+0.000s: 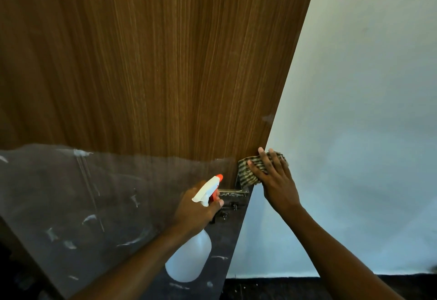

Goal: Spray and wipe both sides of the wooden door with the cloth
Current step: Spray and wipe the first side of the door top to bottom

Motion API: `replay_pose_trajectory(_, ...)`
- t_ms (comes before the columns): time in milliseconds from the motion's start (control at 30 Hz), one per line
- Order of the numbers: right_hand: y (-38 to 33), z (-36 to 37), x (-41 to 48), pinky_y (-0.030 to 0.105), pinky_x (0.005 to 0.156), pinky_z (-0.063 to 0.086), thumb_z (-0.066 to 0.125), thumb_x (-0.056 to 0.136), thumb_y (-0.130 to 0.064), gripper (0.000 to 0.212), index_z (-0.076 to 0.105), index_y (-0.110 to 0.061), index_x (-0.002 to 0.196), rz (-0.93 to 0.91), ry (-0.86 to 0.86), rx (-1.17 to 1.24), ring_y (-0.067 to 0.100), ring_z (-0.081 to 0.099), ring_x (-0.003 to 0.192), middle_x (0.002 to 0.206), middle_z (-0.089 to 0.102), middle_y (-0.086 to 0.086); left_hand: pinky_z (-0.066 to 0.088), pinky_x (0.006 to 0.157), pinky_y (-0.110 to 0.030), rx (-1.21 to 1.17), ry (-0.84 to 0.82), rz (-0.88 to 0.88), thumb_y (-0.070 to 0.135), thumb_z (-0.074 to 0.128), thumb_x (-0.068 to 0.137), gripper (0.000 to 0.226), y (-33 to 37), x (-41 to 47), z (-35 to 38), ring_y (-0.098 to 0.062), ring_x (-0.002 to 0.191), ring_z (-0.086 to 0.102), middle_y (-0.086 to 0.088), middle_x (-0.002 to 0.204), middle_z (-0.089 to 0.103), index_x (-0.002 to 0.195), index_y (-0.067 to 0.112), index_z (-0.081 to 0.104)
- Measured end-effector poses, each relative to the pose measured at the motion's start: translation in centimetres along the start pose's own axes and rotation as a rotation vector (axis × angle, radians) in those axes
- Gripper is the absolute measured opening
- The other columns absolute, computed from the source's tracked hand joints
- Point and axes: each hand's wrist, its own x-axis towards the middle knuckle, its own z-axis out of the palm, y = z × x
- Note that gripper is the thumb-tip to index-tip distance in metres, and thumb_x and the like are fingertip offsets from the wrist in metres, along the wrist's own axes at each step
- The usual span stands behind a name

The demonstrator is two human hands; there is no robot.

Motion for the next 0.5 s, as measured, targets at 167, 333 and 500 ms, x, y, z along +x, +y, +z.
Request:
replay_pose_trajectory(167, -6.2, -0.4, 2.5, 0.054, 0.091, 0.053, 0.097, 0.056, -0.024, 0.081, 0.065, -0.016, 0.130, 0.018, -0.068, 0.104, 0.036, 0.057, 0.116, 0.129, 0.061, 0.013, 0.049, 0.084, -0.023, 0.029, 0.009, 0.015, 0.033, 0.071, 0.080, 0.060, 0.3, -0.6, 0.0, -0.017, 0.105, 0.054, -0.001, 0.122, 0.054, 0.130, 0.016, 0.043)
replay_pose_trajectory(333, -6.0, -0.4, 1.9, 0.051, 0.090, 0.054, 0.098, 0.055, -0.022, 0.080, 0.067, -0.015, 0.128, -0.021, -0.075, 0.165, 0.037, 0.065, 0.113, 0.128, 0.065, 0.013, 0.055, 0.084, -0.030, 0.026, -0.003, -0.019, 0.040, 0.074, 0.074, 0.060, -0.5, -0.9, -0.8, -0.022, 0.100, 0.060, -0.005, 0.118, 0.060, 0.125, 0.017, 0.051)
replay_pose_trajectory(500, -3.7, -1.0, -0.8, 0.048, 0.085, 0.060, 0.082, 0.074, 0.003, 0.068, 0.060, -0.012, 0.137, 0.252, 0.038, 0.318, 0.033, 0.062, 0.115, 0.132, 0.062, 0.014, 0.049, 0.068, -0.015, 0.024, 0.000, -0.031, 0.035, 0.072, 0.078, 0.054, -0.7, -1.2, -1.5, -0.021, 0.098, 0.059, -0.003, 0.116, 0.059, 0.124, 0.017, 0.050)
